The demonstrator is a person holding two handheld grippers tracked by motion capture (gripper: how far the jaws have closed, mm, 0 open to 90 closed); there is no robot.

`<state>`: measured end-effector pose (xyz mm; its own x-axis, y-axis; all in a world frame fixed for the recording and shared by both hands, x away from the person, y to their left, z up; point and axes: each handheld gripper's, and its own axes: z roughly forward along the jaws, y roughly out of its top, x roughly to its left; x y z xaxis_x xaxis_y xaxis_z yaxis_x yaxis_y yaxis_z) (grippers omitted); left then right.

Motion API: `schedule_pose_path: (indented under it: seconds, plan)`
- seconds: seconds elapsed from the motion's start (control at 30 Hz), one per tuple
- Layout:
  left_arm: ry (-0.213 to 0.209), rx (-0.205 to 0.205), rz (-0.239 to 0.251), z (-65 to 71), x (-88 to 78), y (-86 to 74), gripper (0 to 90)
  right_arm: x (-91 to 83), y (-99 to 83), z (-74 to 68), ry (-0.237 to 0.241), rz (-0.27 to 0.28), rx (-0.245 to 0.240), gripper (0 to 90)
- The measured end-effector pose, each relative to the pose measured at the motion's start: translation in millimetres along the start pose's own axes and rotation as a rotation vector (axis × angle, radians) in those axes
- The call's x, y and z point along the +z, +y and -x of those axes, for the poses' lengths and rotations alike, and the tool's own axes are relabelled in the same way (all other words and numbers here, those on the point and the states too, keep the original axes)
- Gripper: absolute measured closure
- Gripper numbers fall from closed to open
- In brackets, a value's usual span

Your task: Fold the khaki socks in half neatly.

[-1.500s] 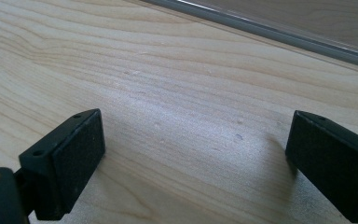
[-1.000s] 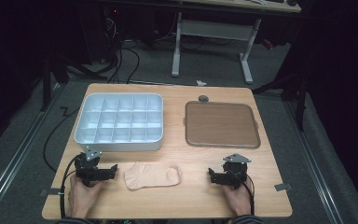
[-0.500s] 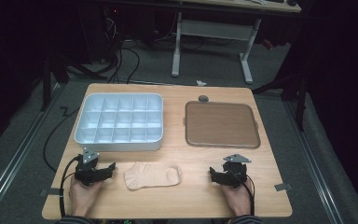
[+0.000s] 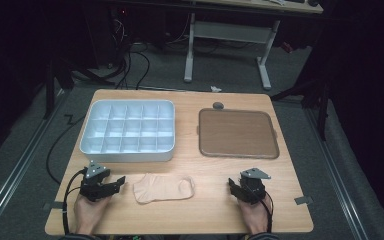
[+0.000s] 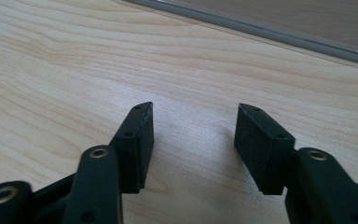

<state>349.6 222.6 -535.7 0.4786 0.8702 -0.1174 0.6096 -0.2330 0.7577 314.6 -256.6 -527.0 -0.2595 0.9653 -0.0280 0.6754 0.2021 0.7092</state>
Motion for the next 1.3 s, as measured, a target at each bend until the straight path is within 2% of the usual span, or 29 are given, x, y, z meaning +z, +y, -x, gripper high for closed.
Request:
schedule_pose_path:
  seconds: [0.07, 0.2, 0.3, 0.37, 0.53, 0.8, 1.03, 1.3]
  plan:
    - [-0.010, 0.004, 0.003, 1.7, -0.8, 0.5, 32.4, -3.3, -2.0, -1.7, 0.019, 0.028, -0.010, 54.1]
    - [-0.034, 0.009, 0.005, 5.5, -2.0, 1.2, 31.8, -8.8, -2.7, -4.6, 0.050, 0.062, -0.002, 56.4]
    - [-0.057, 0.027, 0.000, 10.0, -2.3, 1.7, 32.3, -10.3, -1.5, -7.1, 0.074, 0.065, 0.008, 56.9]
    - [-0.084, 0.040, -0.003, 12.8, -2.7, 2.0, 37.8, -10.7, -0.4, -9.6, 0.090, 0.065, 0.005, 57.4]
    - [-0.111, 0.042, 0.000, 19.5, -3.0, 3.6, 38.8, -11.1, 2.7, -18.7, 0.130, 0.054, -0.020, 58.2]
    - [-0.141, 0.055, -0.021, 31.7, 0.1, 4.0, 36.0, -12.1, 8.1, -32.9, 0.181, 0.060, -0.052, 58.1]
    - [-0.160, 0.063, -0.040, 41.1, 4.2, 4.1, 35.0, -11.3, 14.7, -52.9, 0.240, 0.064, -0.091, 58.4]
    - [-0.157, 0.064, -0.057, 48.7, 8.0, 5.1, 36.8, -6.6, 23.4, -76.3, 0.299, 0.063, -0.137, 58.7]
